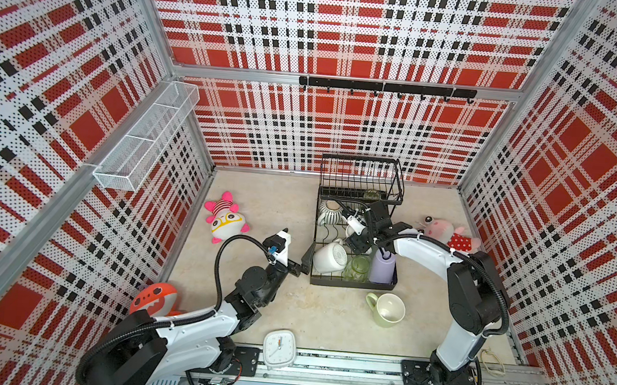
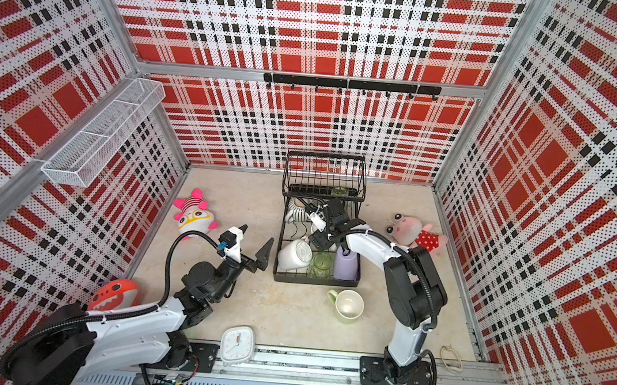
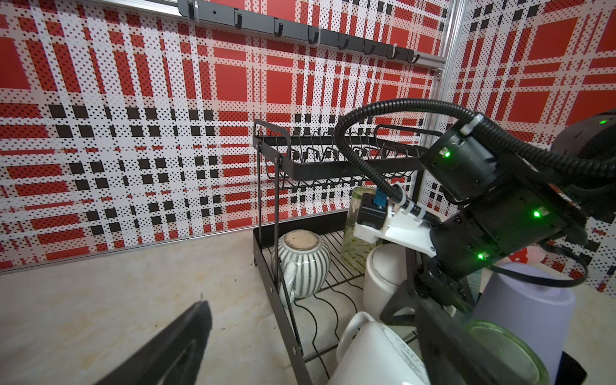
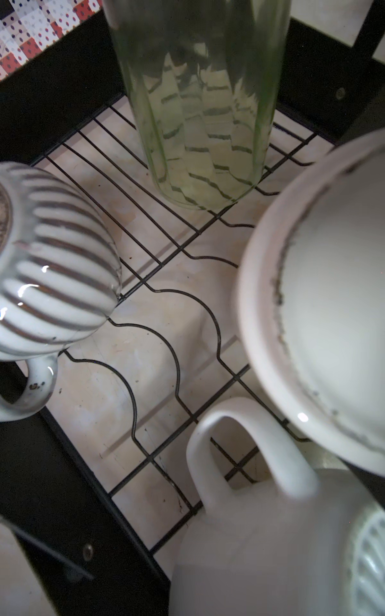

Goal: Load cups into a dish rack
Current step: Place the cup upside down at the dish rack.

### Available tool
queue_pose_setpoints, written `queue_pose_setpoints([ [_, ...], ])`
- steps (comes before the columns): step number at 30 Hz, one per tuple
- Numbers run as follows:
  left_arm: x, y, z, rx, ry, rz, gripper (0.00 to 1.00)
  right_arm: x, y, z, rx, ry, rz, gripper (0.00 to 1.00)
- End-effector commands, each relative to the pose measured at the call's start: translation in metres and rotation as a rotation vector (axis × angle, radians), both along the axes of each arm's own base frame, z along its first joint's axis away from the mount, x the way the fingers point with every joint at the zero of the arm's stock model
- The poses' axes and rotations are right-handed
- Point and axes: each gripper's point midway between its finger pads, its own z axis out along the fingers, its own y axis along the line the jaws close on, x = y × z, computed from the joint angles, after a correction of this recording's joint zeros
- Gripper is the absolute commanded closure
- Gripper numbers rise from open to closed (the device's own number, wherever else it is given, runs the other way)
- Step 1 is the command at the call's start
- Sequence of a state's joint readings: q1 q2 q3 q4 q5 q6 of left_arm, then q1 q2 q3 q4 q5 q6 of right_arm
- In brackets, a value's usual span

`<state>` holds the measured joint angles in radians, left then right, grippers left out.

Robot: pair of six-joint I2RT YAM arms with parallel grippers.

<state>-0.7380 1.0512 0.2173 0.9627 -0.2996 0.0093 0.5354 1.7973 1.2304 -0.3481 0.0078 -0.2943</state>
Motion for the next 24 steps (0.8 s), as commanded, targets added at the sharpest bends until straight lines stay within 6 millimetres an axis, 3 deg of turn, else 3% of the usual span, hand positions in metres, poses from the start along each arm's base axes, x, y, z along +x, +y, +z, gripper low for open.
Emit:
queue_pose_setpoints([
  [1, 0.001, 0.004, 0.003, -0.006, -0.006, 0.013, 0.02, 0.007, 0.005, 0.014, 0.022, -0.038, 0.010, 0.22],
  [10, 0.001, 0.003, 0.002, -0.006, -0.002, 0.009, 0.02, 0.007, 0.006, 0.018, 0.035, -0.037, 0.007, 0.18],
  [19, 0.000, 0.003, 0.000, -0.007, 0.005, 0.003, 0.02, 0.007, 0.013, 0.009, 0.064, 0.000, 0.002, 0.13],
  [20, 0.000, 0.003, 0.000, -0.009, 0.005, 0.003, 0.02, 0.007, 0.013, 0.010, 0.069, -0.001, 0.000, 0.11],
  [21, 0.000, 0.002, 0.001, -0.011, 0.005, 0.001, 0.02, 0.006, 0.013, 0.010, 0.073, -0.001, 0.001, 0.00],
  [24, -0.001, 0.002, 0.001, -0.011, 0.005, -0.001, 0.02, 0.007, 0.012, 0.013, 0.077, -0.011, -0.007, 0.00],
])
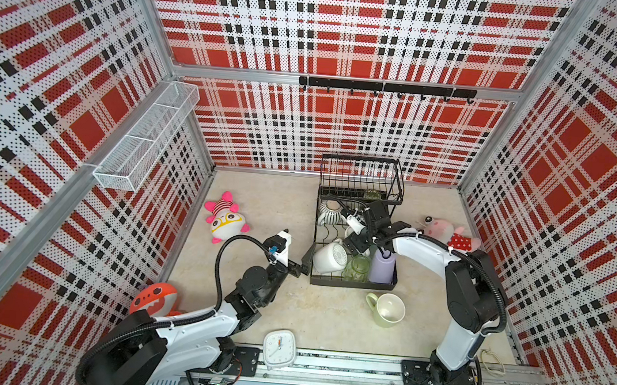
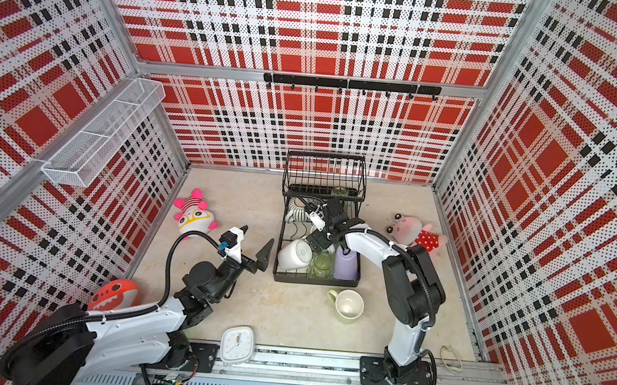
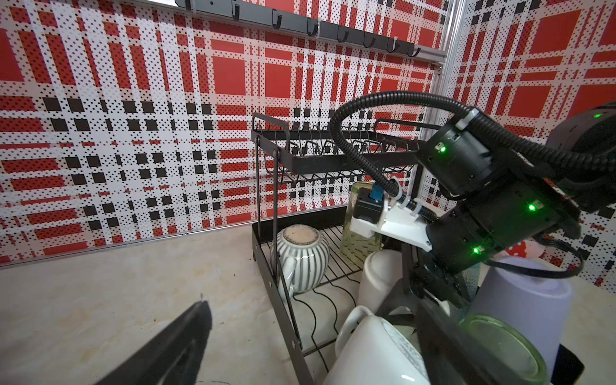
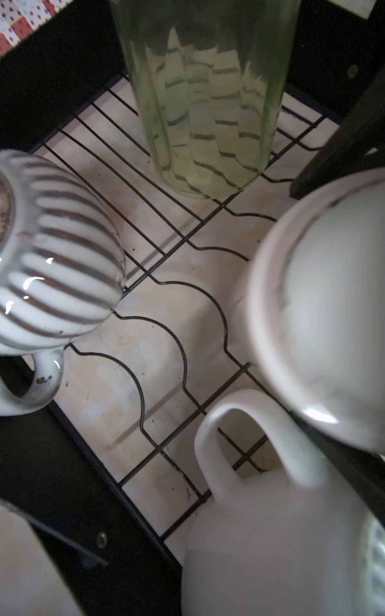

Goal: Load cups into a dish rack
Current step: Place the cup upside down at the dish rack.

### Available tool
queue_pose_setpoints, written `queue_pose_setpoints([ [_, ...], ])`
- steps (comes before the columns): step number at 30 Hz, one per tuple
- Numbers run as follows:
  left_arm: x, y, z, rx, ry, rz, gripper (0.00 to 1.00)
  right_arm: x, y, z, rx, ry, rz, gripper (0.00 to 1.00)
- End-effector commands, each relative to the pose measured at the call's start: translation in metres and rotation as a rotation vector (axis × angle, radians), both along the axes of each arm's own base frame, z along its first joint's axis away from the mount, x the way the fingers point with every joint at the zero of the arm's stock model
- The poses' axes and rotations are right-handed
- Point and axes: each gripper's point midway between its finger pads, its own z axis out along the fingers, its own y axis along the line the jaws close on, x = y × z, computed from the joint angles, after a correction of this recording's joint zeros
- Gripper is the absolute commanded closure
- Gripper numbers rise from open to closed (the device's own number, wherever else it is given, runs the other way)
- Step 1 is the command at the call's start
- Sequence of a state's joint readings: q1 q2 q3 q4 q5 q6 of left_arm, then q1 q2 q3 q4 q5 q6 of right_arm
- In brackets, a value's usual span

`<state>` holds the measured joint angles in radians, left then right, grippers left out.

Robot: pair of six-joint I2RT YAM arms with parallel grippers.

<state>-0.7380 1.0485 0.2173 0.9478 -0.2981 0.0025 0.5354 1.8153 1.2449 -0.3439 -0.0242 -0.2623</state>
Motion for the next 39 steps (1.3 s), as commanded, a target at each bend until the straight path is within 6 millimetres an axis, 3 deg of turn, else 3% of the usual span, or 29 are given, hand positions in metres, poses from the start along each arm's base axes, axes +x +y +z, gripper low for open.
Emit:
queue_pose_setpoints([
  [1, -0.001, 0.003, 0.004, -0.014, -0.008, 0.003, 0.02, 0.006, 0.005, 0.017, 0.040, -0.039, -0.003, 0.00],
  [10, -0.002, 0.004, 0.005, -0.018, -0.009, 0.003, 0.02, 0.008, 0.005, 0.040, 0.078, -0.079, -0.019, 0.00],
  [19, -0.005, 0.007, 0.019, -0.065, -0.017, -0.003, 0.02, -0.003, 0.001, 0.107, 0.124, -0.218, -0.118, 0.00],
  [27, -0.012, 0.011, 0.037, -0.122, -0.032, -0.025, 0.02, -0.029, -0.027, 0.168, 0.218, -0.325, -0.241, 0.00],
  [31, -0.012, 0.012, 0.036, -0.119, -0.030, -0.019, 0.02, -0.042, -0.035, 0.180, 0.254, -0.331, -0.260, 0.00],
  [35, -0.013, 0.012, 0.040, -0.148, -0.002, -0.028, 0.02, -0.058, -0.070, 0.194, 0.374, -0.267, -0.447, 0.00],
  [39, -0.008, 0.010, 0.046, -0.274, 0.132, -0.090, 0.02, -0.105, -0.077, 0.182, 0.495, -0.011, -0.553, 0.04],
])
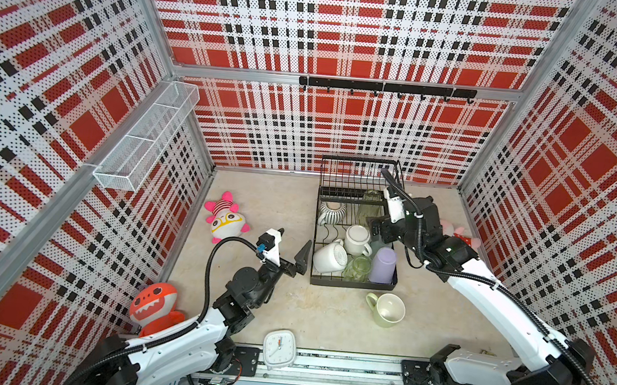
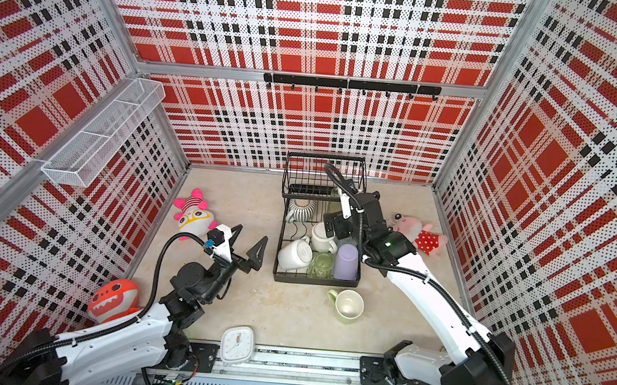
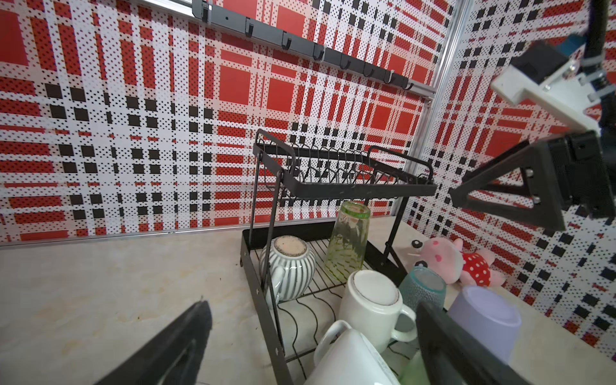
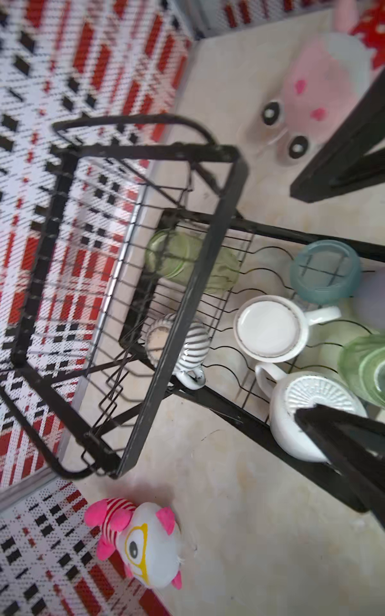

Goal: Load cups into a dish rack
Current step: Place the cup upside down at the dish rack, then pick up the cup from the bottom-center of the table.

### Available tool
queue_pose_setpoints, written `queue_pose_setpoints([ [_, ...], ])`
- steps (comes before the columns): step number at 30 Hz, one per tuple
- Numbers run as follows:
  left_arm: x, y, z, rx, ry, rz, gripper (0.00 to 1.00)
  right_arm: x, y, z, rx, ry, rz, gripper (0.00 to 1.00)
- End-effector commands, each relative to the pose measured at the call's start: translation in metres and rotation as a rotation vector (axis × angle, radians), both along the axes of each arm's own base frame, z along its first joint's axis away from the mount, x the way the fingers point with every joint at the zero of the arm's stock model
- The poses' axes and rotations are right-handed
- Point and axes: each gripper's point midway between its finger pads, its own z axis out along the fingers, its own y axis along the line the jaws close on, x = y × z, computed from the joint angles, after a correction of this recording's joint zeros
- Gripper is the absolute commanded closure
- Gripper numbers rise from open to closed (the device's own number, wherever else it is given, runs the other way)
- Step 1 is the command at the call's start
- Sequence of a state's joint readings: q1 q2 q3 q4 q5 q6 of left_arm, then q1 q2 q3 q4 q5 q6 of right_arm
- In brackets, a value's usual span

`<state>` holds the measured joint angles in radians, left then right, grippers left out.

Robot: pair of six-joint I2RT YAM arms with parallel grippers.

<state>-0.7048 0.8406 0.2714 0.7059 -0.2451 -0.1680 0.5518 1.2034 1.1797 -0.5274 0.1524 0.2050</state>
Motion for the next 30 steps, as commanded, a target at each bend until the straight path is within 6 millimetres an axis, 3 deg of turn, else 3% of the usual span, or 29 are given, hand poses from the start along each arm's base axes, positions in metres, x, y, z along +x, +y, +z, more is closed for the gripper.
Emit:
queue_pose_setpoints([
  [1, 0.003, -0.002, 0.014, -0.140, 0.105, -0.074, 0.02, -0.050, -0.011, -0.018, 0.173, 0.231, -0.093, 0.05],
  [8, 0.002, -0.004, 0.004, -0.207, 0.274, -0.185, 0.00, -0.138, -0.032, -0.070, 0.232, 0.512, -0.168, 0.14],
  [12, 0.002, -0.009, -0.005, -0.157, 0.355, -0.185, 0.02, -0.169, -0.039, -0.095, 0.233, 0.631, -0.214, 0.16],
  [17, -0.008, -0.022, -0.012, -0.125, 0.410, -0.209, 0.03, -0.183, -0.061, -0.122, 0.203, 0.662, -0.327, 0.34],
  [21, -0.016, -0.033, -0.016, -0.090, 0.430, -0.224, 0.03, -0.190, -0.060, -0.152, 0.170, 0.743, -0.348, 0.37],
  [27, -0.017, -0.034, -0.019, -0.060, 0.471, -0.208, 0.02, -0.185, -0.056, -0.178, 0.139, 0.758, -0.351, 0.39],
  [30, -0.017, -0.031, -0.015, -0.053, 0.479, -0.193, 0.02, -0.183, -0.052, -0.188, 0.120, 0.778, -0.343, 0.46],
])
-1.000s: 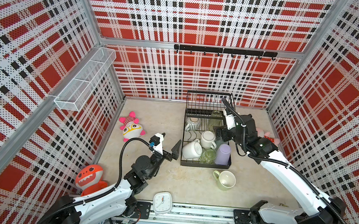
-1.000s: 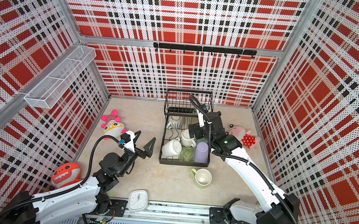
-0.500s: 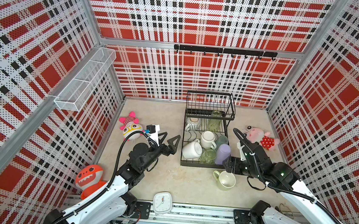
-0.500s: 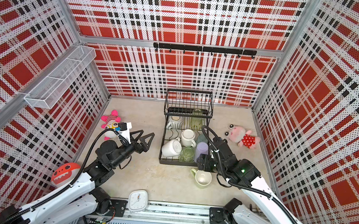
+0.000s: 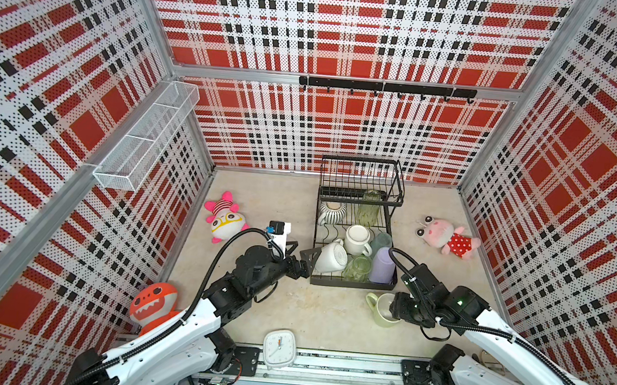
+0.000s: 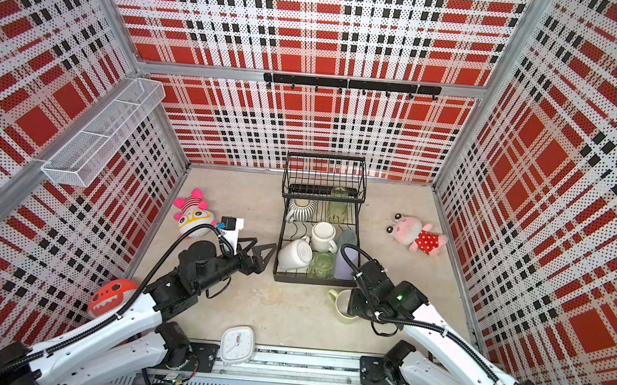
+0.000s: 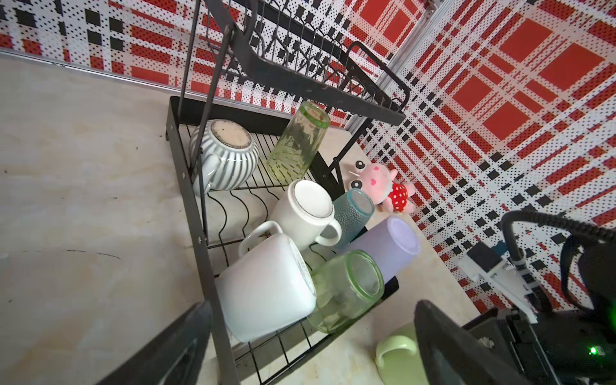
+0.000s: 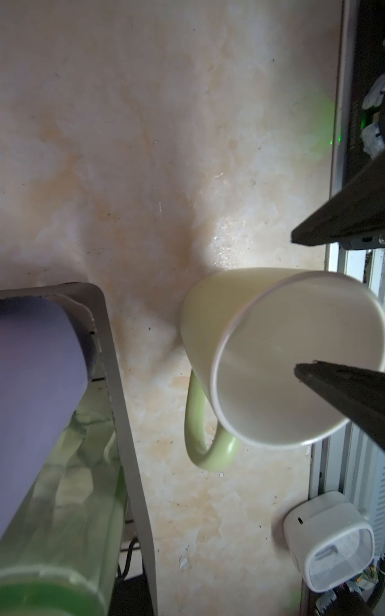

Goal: Load cups into a dish rack
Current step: Pick up the cup from the bottom-center of the table.

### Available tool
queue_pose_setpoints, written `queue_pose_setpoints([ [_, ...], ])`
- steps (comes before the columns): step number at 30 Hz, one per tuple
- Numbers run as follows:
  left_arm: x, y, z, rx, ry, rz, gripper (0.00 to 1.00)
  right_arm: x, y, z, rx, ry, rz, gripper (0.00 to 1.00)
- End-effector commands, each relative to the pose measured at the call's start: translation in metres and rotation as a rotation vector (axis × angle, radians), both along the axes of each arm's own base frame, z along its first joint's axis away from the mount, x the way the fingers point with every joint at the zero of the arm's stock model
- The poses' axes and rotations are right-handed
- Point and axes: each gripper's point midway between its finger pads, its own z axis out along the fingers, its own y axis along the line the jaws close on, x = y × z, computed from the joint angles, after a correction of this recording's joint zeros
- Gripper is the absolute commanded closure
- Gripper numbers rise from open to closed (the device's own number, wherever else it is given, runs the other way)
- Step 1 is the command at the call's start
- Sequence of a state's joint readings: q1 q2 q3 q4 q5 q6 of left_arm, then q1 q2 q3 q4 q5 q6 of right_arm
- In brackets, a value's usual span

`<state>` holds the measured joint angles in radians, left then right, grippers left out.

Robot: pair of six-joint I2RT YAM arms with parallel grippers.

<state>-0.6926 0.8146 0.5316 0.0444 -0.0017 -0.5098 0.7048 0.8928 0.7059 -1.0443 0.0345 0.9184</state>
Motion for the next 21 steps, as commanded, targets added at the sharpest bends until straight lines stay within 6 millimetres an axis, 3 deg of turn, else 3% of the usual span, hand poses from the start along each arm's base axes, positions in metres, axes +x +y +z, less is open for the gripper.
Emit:
queue_pose_setpoints([
  [1, 0.002, 0.005, 0.010, 0.016, 0.004, 0.024, 0.02, 0.009, 0.010, -0.006, 0.020, -0.009, -0.007, 0.51],
  [6, 0.009, 0.020, 0.005, 0.081, 0.042, 0.090, 0.03, 0.010, 0.020, -0.020, 0.042, 0.026, -0.002, 0.62],
  [11, 0.011, 0.025, 0.001, 0.113, 0.064, 0.101, 0.03, 0.011, 0.025, -0.029, 0.045, 0.034, 0.010, 0.84],
  [16, 0.009, 0.024, 0.005, 0.083, 0.071, 0.090, 0.03, 0.014, 0.025, -0.016, 0.034, -0.003, 0.014, 1.00],
  [21, 0.006, 0.022, 0.014, 0.018, 0.095, 0.060, 0.03, 0.016, 0.045, 0.008, 0.155, -0.070, 0.066, 1.00],
])
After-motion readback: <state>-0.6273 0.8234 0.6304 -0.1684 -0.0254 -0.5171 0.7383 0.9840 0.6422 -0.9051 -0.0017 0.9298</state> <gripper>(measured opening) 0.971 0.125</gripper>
